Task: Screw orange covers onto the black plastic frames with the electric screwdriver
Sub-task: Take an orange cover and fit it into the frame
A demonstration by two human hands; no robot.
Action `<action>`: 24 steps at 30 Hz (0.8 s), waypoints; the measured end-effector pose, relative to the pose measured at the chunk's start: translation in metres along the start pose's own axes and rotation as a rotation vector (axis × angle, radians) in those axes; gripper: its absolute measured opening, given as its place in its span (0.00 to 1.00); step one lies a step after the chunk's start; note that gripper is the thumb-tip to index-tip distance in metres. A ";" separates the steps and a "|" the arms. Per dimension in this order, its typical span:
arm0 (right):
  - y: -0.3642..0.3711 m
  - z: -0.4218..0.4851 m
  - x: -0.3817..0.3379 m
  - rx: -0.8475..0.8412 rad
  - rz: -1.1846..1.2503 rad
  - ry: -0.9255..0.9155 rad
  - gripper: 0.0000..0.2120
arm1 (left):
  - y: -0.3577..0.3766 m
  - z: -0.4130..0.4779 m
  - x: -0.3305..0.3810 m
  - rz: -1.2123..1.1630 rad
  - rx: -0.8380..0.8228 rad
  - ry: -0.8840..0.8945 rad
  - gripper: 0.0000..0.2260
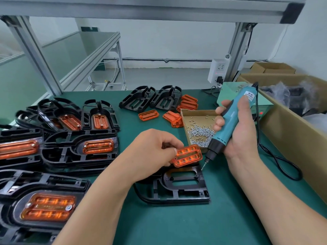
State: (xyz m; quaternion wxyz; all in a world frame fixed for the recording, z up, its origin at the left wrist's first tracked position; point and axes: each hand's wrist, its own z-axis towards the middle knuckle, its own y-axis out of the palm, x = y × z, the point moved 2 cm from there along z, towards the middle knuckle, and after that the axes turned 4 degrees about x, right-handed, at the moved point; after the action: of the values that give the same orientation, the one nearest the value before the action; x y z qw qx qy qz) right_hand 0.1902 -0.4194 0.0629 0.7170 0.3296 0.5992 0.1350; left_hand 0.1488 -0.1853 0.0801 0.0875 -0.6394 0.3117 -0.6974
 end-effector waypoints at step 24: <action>0.000 0.000 -0.003 0.011 0.027 0.005 0.20 | -0.001 0.002 0.002 -0.252 0.089 -0.096 0.05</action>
State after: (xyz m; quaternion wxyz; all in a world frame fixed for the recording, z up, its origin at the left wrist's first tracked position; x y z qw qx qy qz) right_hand 0.1894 -0.4209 0.0657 0.7118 0.3412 0.5972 0.1420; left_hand 0.1506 -0.1866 0.0822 0.0424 -0.7015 0.1933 -0.6846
